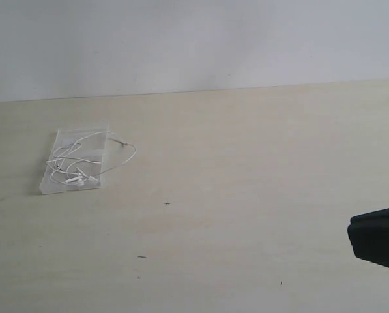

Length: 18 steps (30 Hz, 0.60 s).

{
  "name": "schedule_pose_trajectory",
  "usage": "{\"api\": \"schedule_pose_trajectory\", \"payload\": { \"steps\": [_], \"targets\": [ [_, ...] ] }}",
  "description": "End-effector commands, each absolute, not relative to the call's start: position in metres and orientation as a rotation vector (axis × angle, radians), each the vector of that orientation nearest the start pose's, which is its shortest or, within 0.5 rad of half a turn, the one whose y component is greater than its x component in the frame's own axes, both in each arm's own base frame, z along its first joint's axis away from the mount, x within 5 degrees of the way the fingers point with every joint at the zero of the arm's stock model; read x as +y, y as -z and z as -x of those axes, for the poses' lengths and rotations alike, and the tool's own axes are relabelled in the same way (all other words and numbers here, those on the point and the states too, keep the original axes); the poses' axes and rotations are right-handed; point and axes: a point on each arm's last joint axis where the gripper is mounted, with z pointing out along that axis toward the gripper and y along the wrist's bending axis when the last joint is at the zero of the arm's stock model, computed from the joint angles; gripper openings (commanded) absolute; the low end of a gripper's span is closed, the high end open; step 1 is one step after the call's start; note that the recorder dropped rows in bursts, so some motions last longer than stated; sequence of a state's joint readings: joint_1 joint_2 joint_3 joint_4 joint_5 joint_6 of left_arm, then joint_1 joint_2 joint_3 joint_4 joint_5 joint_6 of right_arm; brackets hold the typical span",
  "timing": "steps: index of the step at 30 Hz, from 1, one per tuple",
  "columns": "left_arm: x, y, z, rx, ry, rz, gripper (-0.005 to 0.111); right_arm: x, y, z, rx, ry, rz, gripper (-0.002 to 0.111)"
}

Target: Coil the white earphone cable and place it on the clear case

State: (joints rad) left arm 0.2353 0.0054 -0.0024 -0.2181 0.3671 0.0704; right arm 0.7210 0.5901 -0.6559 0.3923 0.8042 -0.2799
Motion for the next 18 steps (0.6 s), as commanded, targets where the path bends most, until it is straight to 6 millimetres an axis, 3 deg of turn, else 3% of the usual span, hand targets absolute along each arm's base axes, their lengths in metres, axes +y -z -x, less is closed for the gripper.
{"api": "schedule_pose_trajectory", "payload": {
  "steps": [1, 18],
  "targets": [
    [0.0038, -0.1797, -0.0528, 1.838, 0.017, 0.257, 0.000, 0.0862, -0.3229, -0.0604, 2.023, -0.702, 0.943, 0.000],
    [0.0038, -0.1797, -0.0528, 1.838, 0.017, 0.257, 0.000, 0.0866, -0.3245, -0.0616, 2.005, -0.704, 0.927, 0.000]
  ]
}}
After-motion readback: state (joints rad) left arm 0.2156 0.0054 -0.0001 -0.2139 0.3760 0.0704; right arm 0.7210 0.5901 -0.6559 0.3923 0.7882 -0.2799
